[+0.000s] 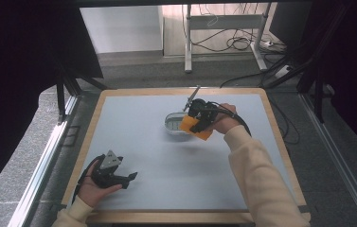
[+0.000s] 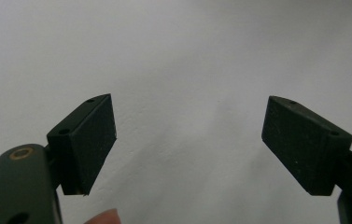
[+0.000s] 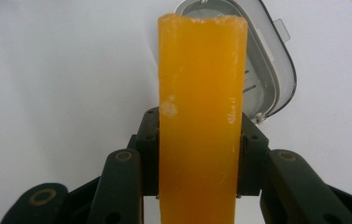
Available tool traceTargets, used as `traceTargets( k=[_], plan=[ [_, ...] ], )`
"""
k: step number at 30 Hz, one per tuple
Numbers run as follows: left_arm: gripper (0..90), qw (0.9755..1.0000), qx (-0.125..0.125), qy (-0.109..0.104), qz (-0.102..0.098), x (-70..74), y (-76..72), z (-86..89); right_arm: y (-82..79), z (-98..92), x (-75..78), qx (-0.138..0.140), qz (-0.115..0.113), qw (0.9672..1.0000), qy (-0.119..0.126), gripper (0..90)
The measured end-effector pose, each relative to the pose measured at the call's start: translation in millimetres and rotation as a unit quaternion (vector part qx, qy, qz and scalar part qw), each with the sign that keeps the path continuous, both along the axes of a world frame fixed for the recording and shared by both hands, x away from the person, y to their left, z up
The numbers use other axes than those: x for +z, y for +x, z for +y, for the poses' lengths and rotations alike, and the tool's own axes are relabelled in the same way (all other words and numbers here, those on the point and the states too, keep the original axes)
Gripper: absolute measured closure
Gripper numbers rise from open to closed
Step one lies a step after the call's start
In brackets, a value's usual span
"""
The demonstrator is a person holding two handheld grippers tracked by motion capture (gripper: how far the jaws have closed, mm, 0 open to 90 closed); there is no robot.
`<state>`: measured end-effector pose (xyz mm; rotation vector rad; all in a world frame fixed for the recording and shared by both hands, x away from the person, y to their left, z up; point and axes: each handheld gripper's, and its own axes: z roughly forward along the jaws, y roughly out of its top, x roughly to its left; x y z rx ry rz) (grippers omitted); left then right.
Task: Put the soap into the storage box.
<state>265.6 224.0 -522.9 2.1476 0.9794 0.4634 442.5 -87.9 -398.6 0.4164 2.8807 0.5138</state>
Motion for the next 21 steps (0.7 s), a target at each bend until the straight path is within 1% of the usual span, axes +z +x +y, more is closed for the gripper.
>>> traceTargets(
  k=[3,6,11,12,14,16,19,21],
  plan=[
    [17.9,1.0,0.0,0.0,0.0,-0.1,-0.1,0.0,2.2,2.4,0.2,0.01,0.0,0.9999,0.002,61.5],
    [17.9,1.0,-0.002,0.002,0.0,0.3,-0.2,0.5,3.9,4.6,-0.3,0.014,0.001,0.9999,0.003,61.5],
    [17.9,1.0,-0.001,-0.001,-0.001,0.4,-0.5,0.0,8.0,9.8,-0.7,0.026,0.0,0.9997,-0.005,61.5],
    [18.0,1.0,-0.001,0.0,-0.001,0.4,-0.6,-0.1,8.6,10.9,-0.9,0.023,0.004,0.9997,-0.003,61.5],
    [17.9,1.0,-0.002,0.001,-0.001,0.7,-0.7,0.0,11.9,12.5,-1.1,0.029,0.001,0.9995,-0.01,61.5],
    [18.0,1.0,0.0,-0.001,-0.001,0.7,-0.7,0.3,14.3,14.6,-1.3,0.024,0.004,0.9997,-0.007,61.5],
    [17.9,1.0,-0.003,0.002,0.001,0.6,-0.4,0.5,21.1,15.9,-0.8,0.032,0.002,0.9994,-0.011,61.5],
    [17.9,1.0,-0.003,0.002,0.001,0.6,-0.3,0.2,23.4,16.7,-1.2,0.03,0.003,0.9995,-0.007,61.5]
  ],
)
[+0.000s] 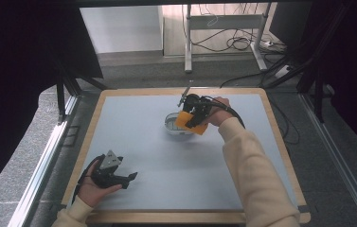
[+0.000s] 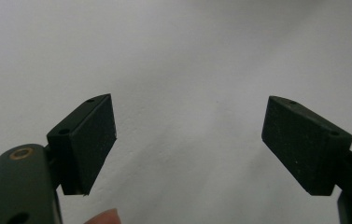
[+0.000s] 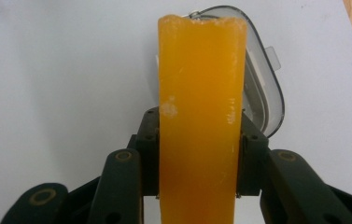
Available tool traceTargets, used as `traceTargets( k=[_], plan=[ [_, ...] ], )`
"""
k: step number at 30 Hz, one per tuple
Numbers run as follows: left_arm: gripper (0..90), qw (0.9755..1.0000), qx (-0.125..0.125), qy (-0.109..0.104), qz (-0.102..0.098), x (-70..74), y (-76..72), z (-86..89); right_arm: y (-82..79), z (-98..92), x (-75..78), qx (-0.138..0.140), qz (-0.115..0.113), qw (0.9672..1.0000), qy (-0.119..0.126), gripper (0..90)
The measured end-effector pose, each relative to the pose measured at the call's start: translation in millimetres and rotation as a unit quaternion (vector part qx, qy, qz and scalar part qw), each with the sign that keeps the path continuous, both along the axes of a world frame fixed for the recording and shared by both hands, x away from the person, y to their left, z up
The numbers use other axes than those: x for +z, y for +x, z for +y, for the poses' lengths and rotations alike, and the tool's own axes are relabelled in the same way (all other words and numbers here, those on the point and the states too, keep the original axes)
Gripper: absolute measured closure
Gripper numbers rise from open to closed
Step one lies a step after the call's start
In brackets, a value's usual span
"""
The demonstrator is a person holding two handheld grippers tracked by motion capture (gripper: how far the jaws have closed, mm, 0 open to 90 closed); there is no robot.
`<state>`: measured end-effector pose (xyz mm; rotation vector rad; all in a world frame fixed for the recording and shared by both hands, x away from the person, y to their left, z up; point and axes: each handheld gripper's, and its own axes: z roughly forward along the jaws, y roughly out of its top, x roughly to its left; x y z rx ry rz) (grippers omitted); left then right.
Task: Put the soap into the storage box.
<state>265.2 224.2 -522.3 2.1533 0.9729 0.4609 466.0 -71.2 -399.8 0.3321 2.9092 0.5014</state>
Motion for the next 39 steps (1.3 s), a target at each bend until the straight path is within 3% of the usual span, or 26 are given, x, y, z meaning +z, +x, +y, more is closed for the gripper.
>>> traceTargets(
  k=[3,26,34,39],
  plan=[
    [17.9,1.0,0.0,0.0,0.0,0.0,0.0,0.2,4.8,1.9,-0.5,0.011,-0.006,0.9999,-0.01,61.5],
    [17.9,1.0,0.001,-0.009,0.0,0.0,0.4,0.0,25.8,16.1,1.0,0.038,0.005,0.9993,0.0,61.5],
    [17.9,0.9999,0.004,-0.013,-0.001,0.2,0.4,1.0,35.7,28.5,-1.1,0.043,0.004,0.999,-0.006,61.5],
    [17.9,0.9999,0.003,-0.014,0.001,0.2,0.9,1.8,42.7,36.5,-4.3,0.057,0.004,0.998,-0.027,61.5]
  ],
)
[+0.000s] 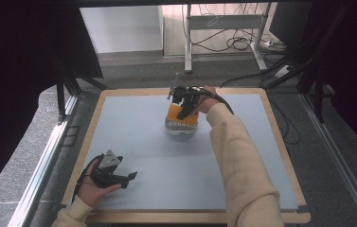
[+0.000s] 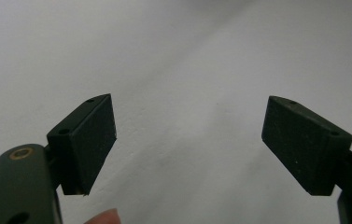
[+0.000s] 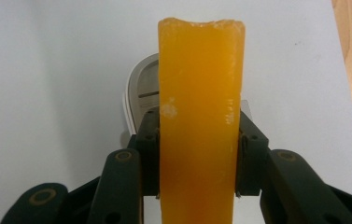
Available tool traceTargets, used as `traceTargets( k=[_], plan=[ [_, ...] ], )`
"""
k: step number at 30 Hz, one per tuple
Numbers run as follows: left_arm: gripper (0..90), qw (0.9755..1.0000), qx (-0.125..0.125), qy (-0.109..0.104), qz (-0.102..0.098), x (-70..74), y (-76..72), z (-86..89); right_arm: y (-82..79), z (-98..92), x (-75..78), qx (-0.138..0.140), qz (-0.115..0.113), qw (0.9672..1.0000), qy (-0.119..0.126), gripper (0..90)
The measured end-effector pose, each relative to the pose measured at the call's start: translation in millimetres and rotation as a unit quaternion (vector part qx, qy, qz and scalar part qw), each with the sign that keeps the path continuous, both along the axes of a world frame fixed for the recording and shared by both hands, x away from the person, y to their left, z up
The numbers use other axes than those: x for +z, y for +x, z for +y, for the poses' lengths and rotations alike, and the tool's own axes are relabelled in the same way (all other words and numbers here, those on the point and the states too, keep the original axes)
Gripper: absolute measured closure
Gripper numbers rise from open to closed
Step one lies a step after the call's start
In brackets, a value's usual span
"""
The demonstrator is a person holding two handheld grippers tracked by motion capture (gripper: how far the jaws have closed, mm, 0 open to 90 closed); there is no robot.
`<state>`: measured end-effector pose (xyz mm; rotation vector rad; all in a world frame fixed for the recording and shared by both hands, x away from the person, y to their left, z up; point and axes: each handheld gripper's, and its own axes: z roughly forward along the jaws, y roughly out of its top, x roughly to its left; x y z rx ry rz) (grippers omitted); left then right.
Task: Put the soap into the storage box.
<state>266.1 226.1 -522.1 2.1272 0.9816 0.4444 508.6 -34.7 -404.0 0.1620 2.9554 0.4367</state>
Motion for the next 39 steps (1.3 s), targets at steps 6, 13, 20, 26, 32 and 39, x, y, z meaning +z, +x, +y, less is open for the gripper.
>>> traceTargets(
  k=[6,13,20,26,32,39],
  plan=[
    [17.9,1.0,0.001,-0.004,0.001,-0.5,0.5,0.1,9.9,0.2,-10.5,0.014,0.006,0.9999,-0.008,61.4],
    [17.9,1.0,-0.003,0.002,0.004,-0.9,0.9,0.0,14.9,3.5,-22.4,0.019,0.013,0.9995,-0.023,61.4],
    [17.9,1.0,-0.004,0.004,0.007,-1.4,1.3,-0.2,15.8,9.6,-30.7,0.025,0.009,0.9992,-0.028,60.7],
    [17.9,0.9999,-0.006,0.005,0.008,-1.4,1.2,-0.4,15.8,9.0,-25.0,-0.013,-0.022,0.9997,-0.007,42.8],
    [17.8,0.9999,-0.008,0.007,0.011,-1.7,1.5,-0.7,14.7,2.2,-16.3,-0.071,-0.036,0.9959,0.045,32.6],
    [17.8,0.9999,-0.005,0.004,0.009,-1.9,1.3,-1.0,8.2,-11.7,-12.6,-0.116,-0.021,0.9882,0.098,30.6]
  ],
)
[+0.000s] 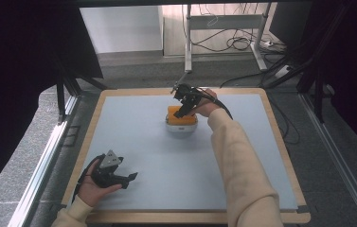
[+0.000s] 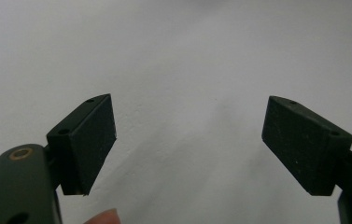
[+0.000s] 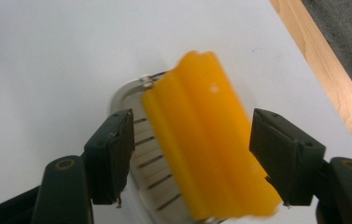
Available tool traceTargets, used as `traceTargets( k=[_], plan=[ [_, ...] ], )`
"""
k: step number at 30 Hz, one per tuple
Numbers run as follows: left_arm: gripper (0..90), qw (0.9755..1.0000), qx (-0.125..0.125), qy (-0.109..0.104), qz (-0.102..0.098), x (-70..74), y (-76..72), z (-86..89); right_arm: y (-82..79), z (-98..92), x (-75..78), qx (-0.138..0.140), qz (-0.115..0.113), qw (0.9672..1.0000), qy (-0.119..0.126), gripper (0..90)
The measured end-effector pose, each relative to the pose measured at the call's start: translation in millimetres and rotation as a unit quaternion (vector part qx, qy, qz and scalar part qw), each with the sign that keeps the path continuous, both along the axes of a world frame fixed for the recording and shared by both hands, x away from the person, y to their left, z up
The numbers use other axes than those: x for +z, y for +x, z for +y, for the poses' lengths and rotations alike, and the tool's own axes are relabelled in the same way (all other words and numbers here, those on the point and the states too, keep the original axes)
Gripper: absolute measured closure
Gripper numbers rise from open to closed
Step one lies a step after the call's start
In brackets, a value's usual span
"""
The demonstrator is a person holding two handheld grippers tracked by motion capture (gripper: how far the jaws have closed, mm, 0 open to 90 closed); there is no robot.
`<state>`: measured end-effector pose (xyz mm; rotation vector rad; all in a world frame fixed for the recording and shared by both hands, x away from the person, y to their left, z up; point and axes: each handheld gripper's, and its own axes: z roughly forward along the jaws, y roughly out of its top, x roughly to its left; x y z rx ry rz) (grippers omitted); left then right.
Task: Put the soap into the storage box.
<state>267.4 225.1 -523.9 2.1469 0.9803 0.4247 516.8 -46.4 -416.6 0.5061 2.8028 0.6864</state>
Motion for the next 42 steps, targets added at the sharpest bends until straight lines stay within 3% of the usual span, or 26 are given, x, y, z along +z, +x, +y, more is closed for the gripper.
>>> traceTargets(
  k=[3,9,19,22,26,29,34,37,40,42],
  plan=[
    [17.8,1.0,0.0,0.004,0.0,-0.1,0.3,0.1,-5.8,-8.8,1.8,-0.02,0.009,0.9994,0.026,28.7],
    [17.7,1.0,0.002,0.004,-0.002,0.6,-0.3,0.3,-27.7,-28.6,4.1,-0.049,-0.006,0.9976,0.048,25.2],
    [17.7,1.0,0.001,0.004,-0.002,0.6,-1.1,-2.0,-76.3,-70.4,1.0,-0.088,-0.019,0.9902,0.107,21.6],
    [17.7,1.0,0.001,0.006,-0.003,0.6,-1.2,-2.4,-99.6,-84.9,-6.0,-0.097,-0.024,0.9872,0.124,21.5],
    [17.7,1.0,0.002,0.005,-0.003,0.2,-0.6,-2.7,-125.4,-101.8,-14.2,-0.11,-0.033,0.9854,0.126,21.6],
    [17.7,1.0,0.002,0.008,-0.004,0.3,-0.4,-3.1,-144.0,-116.8,-20.2,-0.132,-0.051,0.9802,0.139,25.2],
    [17.6,0.9999,0.007,0.007,-0.003,0.0,1.0,-1.0,-170.3,-142.2,-38.7,-0.144,-0.043,0.9773,0.15,25.3],
    [17.6,0.9999,0.007,0.01,-0.002,-1.2,1.8,-1.5,-182.8,-157.1,-56.5,-0.157,-0.034,0.9736,0.162,26.4],
    [17.6,0.9999,0.006,0.012,0.0,-2.0,2.3,-2.2,-188.3,-164.5,-78.5,-0.163,-0.021,0.9769,0.136,25.3],
    [17.6,0.9999,0.008,0.013,0.0,-2.5,3.2,-2.0,-189.3,-166.5,-85.6,-0.167,-0.015,0.977,0.133,24.6]
  ],
)
